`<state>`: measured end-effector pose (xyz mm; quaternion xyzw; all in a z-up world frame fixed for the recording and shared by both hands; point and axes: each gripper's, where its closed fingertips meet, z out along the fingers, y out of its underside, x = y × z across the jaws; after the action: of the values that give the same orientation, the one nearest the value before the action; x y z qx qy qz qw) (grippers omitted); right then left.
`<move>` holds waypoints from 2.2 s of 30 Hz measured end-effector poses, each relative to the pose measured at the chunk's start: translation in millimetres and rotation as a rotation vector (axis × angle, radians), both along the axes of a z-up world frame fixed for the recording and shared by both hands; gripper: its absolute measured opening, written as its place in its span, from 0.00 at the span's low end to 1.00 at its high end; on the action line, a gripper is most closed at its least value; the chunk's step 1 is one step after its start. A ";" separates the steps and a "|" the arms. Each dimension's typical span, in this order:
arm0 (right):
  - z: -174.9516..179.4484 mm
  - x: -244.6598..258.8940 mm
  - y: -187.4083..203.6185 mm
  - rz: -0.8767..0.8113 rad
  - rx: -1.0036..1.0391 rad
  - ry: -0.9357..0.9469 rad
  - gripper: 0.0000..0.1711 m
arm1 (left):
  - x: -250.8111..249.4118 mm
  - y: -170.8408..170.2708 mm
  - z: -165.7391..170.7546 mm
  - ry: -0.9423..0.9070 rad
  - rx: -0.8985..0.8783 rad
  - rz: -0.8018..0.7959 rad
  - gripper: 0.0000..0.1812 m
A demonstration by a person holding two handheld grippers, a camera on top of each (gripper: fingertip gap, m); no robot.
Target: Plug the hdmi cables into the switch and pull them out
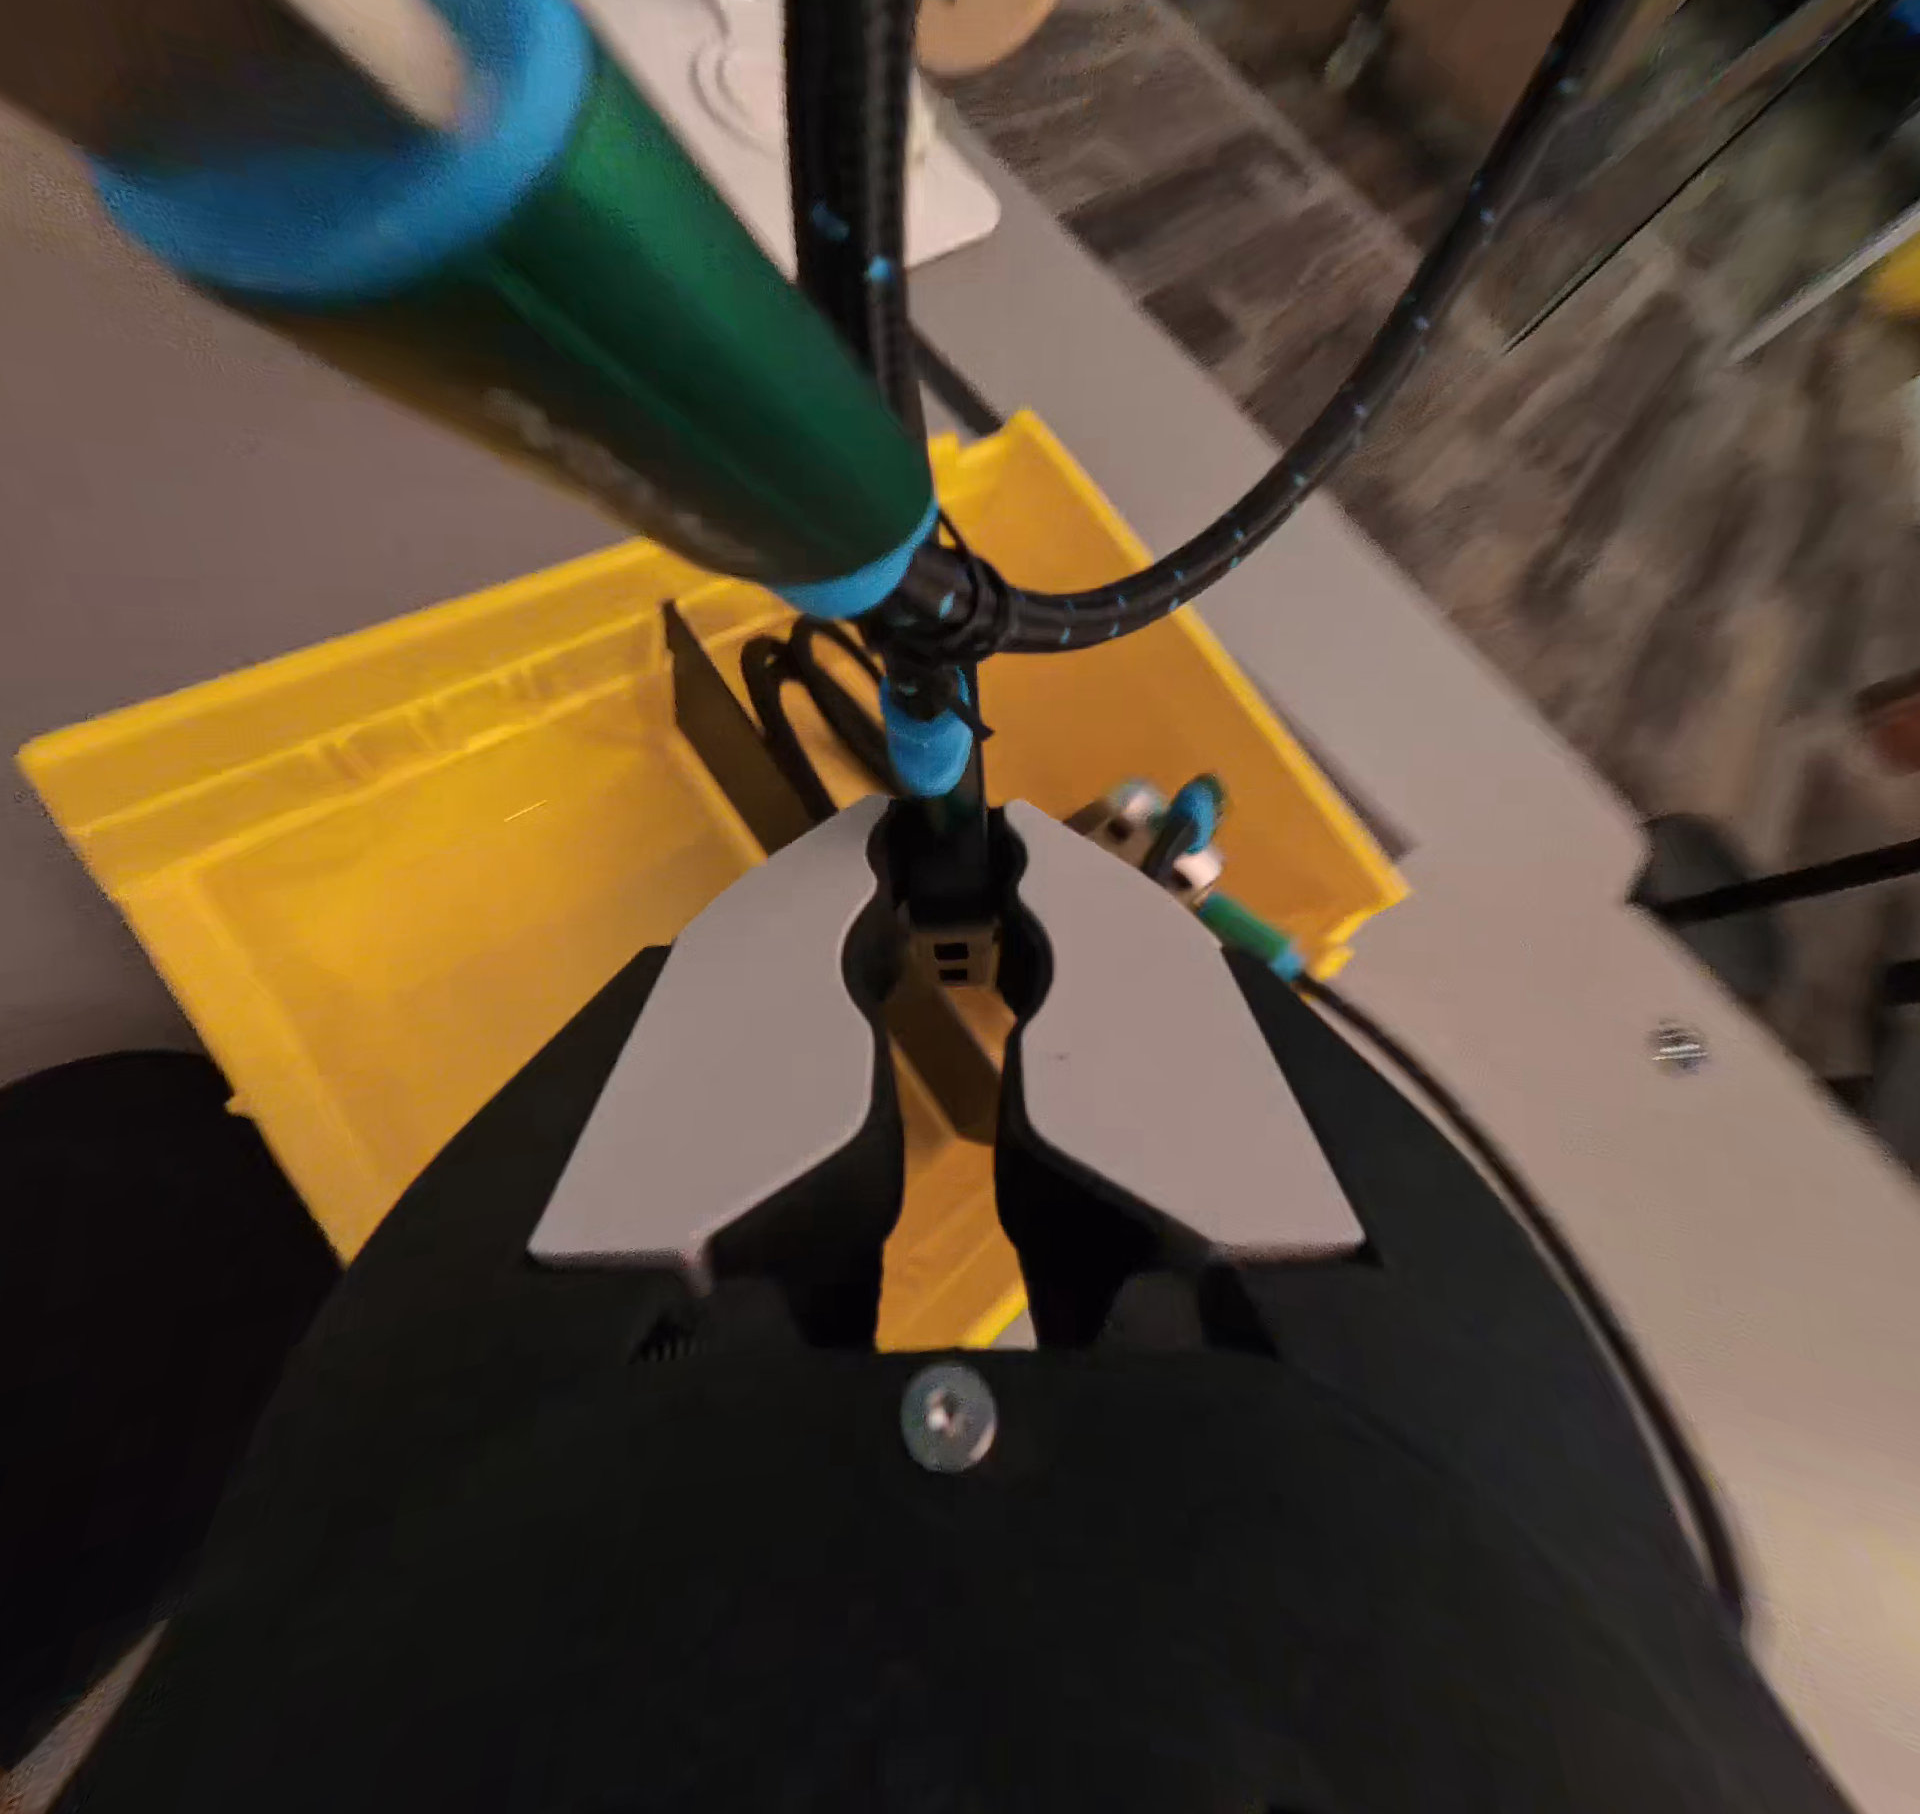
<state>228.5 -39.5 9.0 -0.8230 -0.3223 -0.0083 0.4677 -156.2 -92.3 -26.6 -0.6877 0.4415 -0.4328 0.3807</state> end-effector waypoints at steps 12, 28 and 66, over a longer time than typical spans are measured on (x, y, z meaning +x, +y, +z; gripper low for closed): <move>-59.7 22.0 39.0 -0.085 -0.131 0.180 0.11 | 7.0 -6.4 -17.5 0.069 -0.018 -0.037 0.33; 24.8 48.4 -9.6 -0.268 0.074 0.023 0.22 | -47.7 1.8 39.4 -0.176 0.027 0.156 0.28; -68.5 -60.3 68.4 0.088 -0.214 -0.232 0.11 | -61.2 -33.9 7.7 -0.055 0.007 0.126 0.27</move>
<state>168.2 28.9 -59.5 -0.8466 -0.4091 -0.0485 0.3370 -217.4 -126.2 -18.9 -0.7006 0.3883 -0.4252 0.4214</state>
